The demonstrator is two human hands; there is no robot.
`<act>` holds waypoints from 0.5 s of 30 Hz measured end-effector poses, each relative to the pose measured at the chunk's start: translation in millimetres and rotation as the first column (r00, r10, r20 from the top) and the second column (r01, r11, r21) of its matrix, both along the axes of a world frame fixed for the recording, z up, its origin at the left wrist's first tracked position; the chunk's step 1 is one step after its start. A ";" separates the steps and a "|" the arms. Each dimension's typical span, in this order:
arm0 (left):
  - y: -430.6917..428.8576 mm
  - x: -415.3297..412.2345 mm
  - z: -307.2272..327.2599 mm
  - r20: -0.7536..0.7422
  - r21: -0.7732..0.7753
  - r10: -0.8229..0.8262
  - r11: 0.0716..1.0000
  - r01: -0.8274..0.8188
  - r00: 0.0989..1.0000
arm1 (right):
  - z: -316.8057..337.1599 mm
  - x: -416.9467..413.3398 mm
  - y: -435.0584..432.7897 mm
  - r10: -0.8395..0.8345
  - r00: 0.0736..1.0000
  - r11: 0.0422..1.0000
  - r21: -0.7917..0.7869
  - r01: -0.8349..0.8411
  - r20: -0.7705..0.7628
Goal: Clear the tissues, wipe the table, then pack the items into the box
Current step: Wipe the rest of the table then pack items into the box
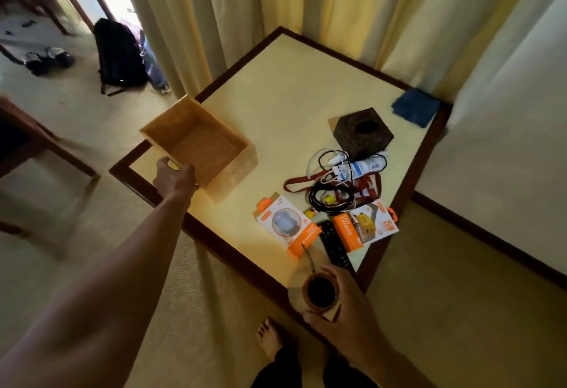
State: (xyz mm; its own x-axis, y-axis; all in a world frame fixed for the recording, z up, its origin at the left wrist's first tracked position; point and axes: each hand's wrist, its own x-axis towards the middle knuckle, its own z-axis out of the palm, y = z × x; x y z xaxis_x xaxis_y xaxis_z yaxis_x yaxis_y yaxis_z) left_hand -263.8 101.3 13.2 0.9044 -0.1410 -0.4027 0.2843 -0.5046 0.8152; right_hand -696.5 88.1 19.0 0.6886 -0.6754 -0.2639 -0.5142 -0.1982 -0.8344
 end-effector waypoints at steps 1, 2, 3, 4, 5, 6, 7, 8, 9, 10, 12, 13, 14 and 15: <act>-2.9 2.9 0.7 -0.009 -0.015 0.009 1.000 -0.010 1.000 | -0.8 2.1 2.4 -0.021 1.000 1.000 0.002 0.021 0.001; -6.4 5.2 -2.7 -0.019 -0.017 0.003 1.000 -0.004 1.000 | -1.8 3.9 7.1 -0.053 0.999 0.998 0.014 0.053 -0.003; -8.5 6.9 -2.9 -0.023 -0.022 0.004 1.000 -0.004 1.000 | -2.4 6.5 8.9 -0.080 0.997 0.997 0.014 0.080 -0.001; -10.6 6.5 -2.4 -0.028 -0.036 0.001 0.999 -0.002 1.000 | -3.2 8.6 10.6 -0.099 0.995 0.995 0.012 0.099 -0.003; -11.6 4.0 -1.8 -0.031 -0.041 -0.011 0.999 0.009 0.999 | -5.0 8.8 12.7 -0.117 0.993 0.993 0.005 0.117 -0.001; -11.4 3.0 -1.6 -0.022 -0.037 -0.019 0.999 0.018 1.000 | -5.0 10.4 13.3 -0.125 0.992 0.992 -0.002 0.125 0.000; -9.9 -1.0 0.5 -0.011 -0.023 -0.038 0.999 0.037 0.999 | -3.8 10.4 14.9 -0.129 0.992 0.992 -0.009 0.129 0.003; -7.4 -3.8 1.8 0.006 0.001 -0.053 0.999 0.053 0.999 | -2.0 10.9 15.2 -0.134 0.991 0.991 -0.016 0.134 0.003; -3.9 -7.8 4.7 0.020 0.031 -0.061 0.998 0.061 0.998 | -1.7 11.9 15.0 -0.137 0.990 0.990 -0.027 0.137 0.009; 1.0 -15.1 8.5 0.026 0.058 -0.067 0.996 0.065 0.997 | 1.1 11.1 15.9 -0.141 0.990 0.989 -0.034 0.141 0.016; 11.5 -34.7 16.6 0.033 0.069 -0.085 0.994 0.083 0.996 | 5.3 12.1 16.5 -0.149 0.988 0.988 -0.038 0.150 0.031; 16.9 -47.3 22.2 0.049 0.062 -0.106 0.993 0.103 0.993 | 7.8 13.0 15.6 -0.148 0.988 0.988 -0.038 0.150 0.040; 23.3 -61.4 27.5 0.078 0.063 -0.143 0.988 0.139 0.987 | 12.3 13.7 14.6 -0.145 0.988 0.989 -0.031 0.146 0.045; 30.2 -75.3 31.6 0.111 0.075 -0.196 0.979 0.189 0.974 | 16.5 14.2 12.9 -0.140 0.989 0.990 -0.025 0.141 0.050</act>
